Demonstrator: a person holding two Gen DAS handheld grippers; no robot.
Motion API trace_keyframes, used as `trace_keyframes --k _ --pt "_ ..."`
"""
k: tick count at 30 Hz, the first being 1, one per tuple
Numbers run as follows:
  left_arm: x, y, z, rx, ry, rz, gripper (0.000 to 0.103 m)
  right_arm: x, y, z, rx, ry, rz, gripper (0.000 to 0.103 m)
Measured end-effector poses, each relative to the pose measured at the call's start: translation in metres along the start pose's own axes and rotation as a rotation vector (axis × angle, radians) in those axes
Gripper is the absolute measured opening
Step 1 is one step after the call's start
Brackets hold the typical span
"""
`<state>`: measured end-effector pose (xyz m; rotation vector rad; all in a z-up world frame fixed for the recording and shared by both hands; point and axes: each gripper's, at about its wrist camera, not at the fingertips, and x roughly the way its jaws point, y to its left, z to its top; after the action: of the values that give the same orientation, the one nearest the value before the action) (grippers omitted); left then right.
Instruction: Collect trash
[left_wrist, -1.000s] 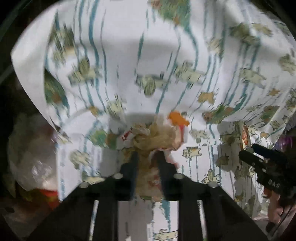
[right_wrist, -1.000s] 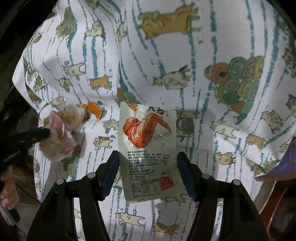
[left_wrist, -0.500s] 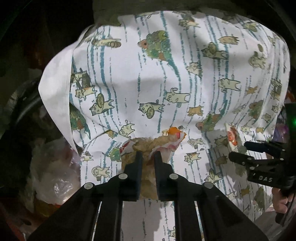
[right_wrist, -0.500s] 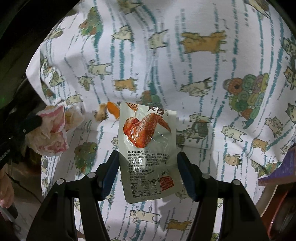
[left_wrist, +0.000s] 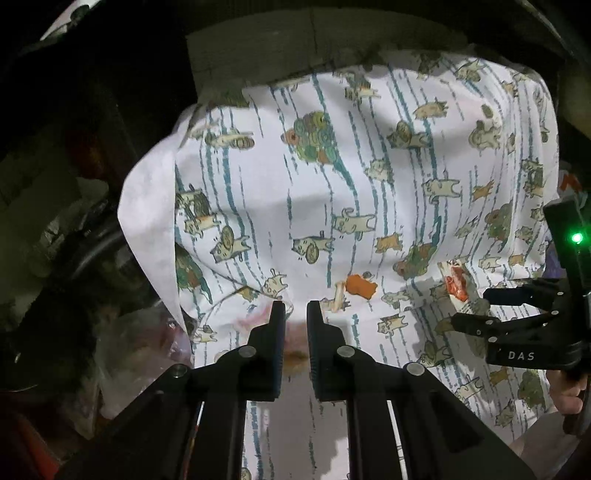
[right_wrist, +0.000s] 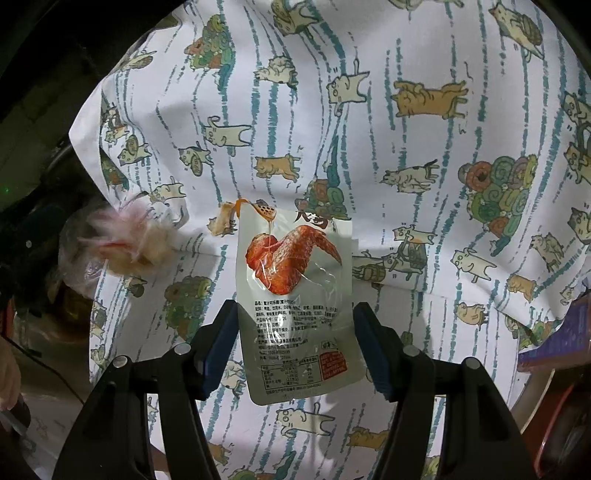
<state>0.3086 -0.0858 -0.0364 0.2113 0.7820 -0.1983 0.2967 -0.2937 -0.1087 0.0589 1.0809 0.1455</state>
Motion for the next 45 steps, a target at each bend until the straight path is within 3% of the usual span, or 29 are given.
trace_keyframes --k 6,11,13,14,15,24,27,30,34,36,37,39,41,45 --pt "-0.018 0.001 -0.004 0.000 -0.031 -0.029 0.012 -0.012 0.010 -0.007 -0.019 -0.016 0.011 0.062" --pt "-0.009 0.013 -0.007 -0.046 0.018 -0.047 0.015 -0.014 0.012 -0.012 -0.015 -0.020 0.018 0.062" --pt "0.003 0.022 -0.007 -0.091 0.070 -0.059 0.042 -0.012 0.012 -0.012 -0.005 -0.013 0.019 0.062" --pt "0.011 0.028 -0.008 -0.130 0.090 -0.065 0.071 -0.011 0.012 -0.012 0.000 -0.012 0.019 0.062" --pt "0.017 0.036 -0.008 -0.176 0.093 -0.078 0.082 -0.010 0.011 -0.011 0.004 -0.011 0.020 0.062" --pt "0.093 0.070 -0.009 -0.382 0.270 -0.105 0.083 -0.003 0.007 -0.004 0.020 -0.005 0.032 0.062" --pt "0.117 0.075 -0.008 -0.401 0.278 -0.075 0.083 0.001 0.004 -0.001 0.025 0.003 0.033 0.062" --pt "0.145 0.078 -0.015 -0.400 0.363 -0.055 0.083 0.003 0.000 0.000 0.034 0.009 0.033 0.062" --pt "0.171 0.080 -0.040 -0.477 0.525 -0.099 0.083 0.005 -0.006 0.001 0.035 0.015 0.033 0.062" --pt "0.178 0.083 -0.048 -0.539 0.546 -0.200 0.083 0.005 -0.009 0.002 0.038 0.014 0.025 0.062" --pt "0.178 0.086 -0.050 -0.569 0.547 -0.217 0.079 0.005 -0.011 0.003 0.045 0.014 0.026 0.062" --pt "0.174 0.093 -0.052 -0.618 0.517 -0.229 0.054 0.004 -0.014 0.005 0.064 0.012 0.034 0.062" --pt "0.167 0.093 -0.050 -0.612 0.504 -0.243 0.042 0.001 -0.015 0.006 0.073 0.010 0.045 0.062" --pt "0.145 0.079 -0.041 -0.555 0.461 -0.269 0.036 -0.004 -0.011 0.004 0.057 0.001 0.036 0.062"
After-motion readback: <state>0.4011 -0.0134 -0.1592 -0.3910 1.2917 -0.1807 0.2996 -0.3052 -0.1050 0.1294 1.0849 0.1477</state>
